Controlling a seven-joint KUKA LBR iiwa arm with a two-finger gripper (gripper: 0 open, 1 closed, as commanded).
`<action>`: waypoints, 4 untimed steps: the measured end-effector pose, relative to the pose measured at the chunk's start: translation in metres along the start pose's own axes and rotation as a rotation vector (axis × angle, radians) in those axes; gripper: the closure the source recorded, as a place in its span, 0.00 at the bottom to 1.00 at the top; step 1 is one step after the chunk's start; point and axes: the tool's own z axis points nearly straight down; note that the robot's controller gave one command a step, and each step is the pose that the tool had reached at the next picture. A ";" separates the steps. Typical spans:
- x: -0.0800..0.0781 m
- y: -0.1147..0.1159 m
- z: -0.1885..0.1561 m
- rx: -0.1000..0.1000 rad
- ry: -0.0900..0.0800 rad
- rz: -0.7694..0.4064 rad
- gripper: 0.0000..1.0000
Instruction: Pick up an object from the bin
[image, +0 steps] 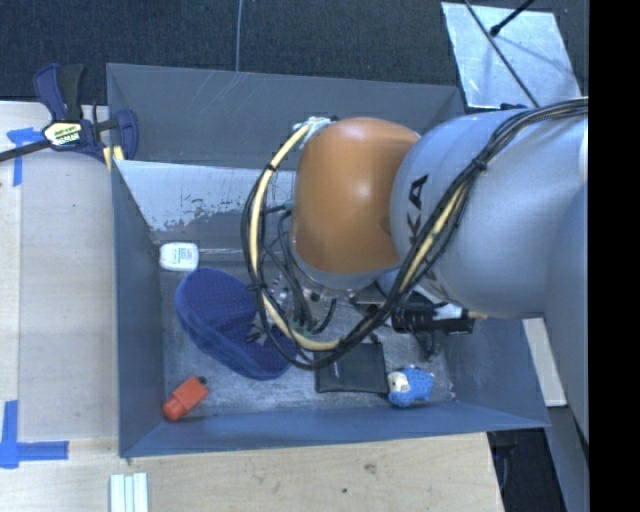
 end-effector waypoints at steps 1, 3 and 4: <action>-0.006 0.001 0.077 0.010 0.007 0.026 1.00; -0.009 0.004 0.057 0.002 0.000 0.044 1.00; 0.005 0.009 -0.017 -0.002 -0.002 0.034 1.00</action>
Offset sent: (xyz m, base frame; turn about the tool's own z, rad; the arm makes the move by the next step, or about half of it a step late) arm 0.0067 -0.0008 -0.0725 0.0301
